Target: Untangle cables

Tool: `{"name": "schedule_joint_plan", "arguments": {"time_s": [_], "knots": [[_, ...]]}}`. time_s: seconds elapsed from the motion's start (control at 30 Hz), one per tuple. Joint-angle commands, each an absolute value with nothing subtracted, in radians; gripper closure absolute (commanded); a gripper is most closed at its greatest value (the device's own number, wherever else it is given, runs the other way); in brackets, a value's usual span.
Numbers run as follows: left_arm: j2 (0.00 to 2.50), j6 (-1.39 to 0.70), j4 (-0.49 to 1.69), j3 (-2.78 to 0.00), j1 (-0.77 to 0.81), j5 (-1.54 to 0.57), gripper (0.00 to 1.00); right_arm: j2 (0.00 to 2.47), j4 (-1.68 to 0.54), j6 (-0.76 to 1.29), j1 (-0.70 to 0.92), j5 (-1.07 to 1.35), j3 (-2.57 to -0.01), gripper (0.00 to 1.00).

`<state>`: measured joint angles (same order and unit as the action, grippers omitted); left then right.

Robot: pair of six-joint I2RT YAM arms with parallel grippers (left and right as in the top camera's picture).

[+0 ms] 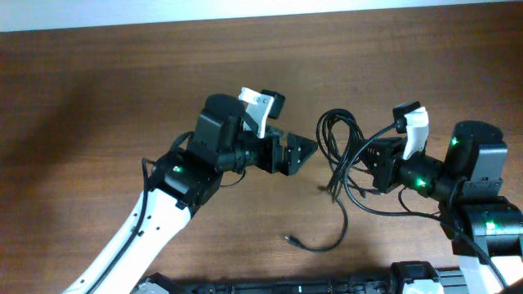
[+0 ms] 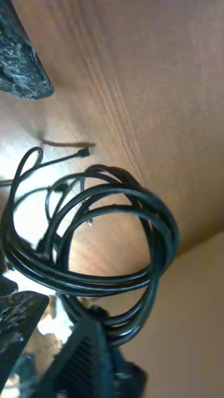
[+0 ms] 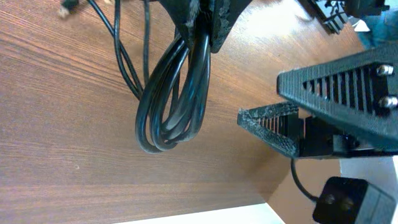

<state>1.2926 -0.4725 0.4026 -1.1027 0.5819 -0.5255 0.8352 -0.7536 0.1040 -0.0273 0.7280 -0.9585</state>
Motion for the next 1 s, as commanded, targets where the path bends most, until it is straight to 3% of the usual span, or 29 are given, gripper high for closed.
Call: {"name": "schedule_joint_plan", "arguments": {"time_s": [0.0, 0.23, 0.3, 0.43, 0.5, 0.53, 0.57, 0.63, 0.7, 0.83, 0.97], "knots": [[1.275, -0.584, 0.403, -1.115, 0.583, -0.508, 0.01, 0.831, -0.741, 0.113, -0.027, 0.729, -0.972, 0.96], [1.284, -0.591, 0.398, -1.115, 0.639, -0.476, 0.01, 0.831, -0.702, 0.113, -0.027, 0.828, -0.972, 0.96], [1.293, -0.591, 0.394, -1.115, 0.652, -0.472, 0.11, 0.831, -0.699, 0.113, -0.027, 0.845, -0.972, 0.96], [1.312, -0.591, 0.373, -1.115, 0.659, -0.470, 0.16, 0.831, -0.683, 0.110, -0.027, 0.876, -0.972, 0.96], [1.315, -0.591, 0.360, -1.115, 0.659, -0.470, 0.33, 0.831, -0.674, 0.109, -0.027, 0.914, -0.972, 0.96], [1.315, -0.591, 0.356, -1.115, 0.659, -0.470, 0.35, 0.831, -0.672, 0.109, -0.027, 0.930, -0.972, 0.96], [1.315, -0.591, 0.354, -1.115, 0.659, -0.469, 0.35, 0.831, -0.668, 0.110, -0.027, 0.937, -0.972, 0.96], [1.315, -0.591, 0.352, -1.115, 0.659, -0.469, 0.25, 0.831, -0.653, 0.110, -0.027, 0.958, -0.972, 0.96], [1.315, -0.617, 0.352, -1.115, 0.659, -0.451, 0.36, 0.830, -0.630, 0.110, -0.027, 1.009, -0.972, 0.96], [1.315, -0.667, 0.324, -1.115, 0.659, -0.448, 0.34, 0.830, -0.630, 0.110, -0.027, 1.021, -0.972, 0.96], [1.315, -0.667, 0.300, -1.115, 0.659, -0.448, 0.56, 0.830, -0.620, 0.109, -0.027, 1.044, -0.972, 0.96]]}}
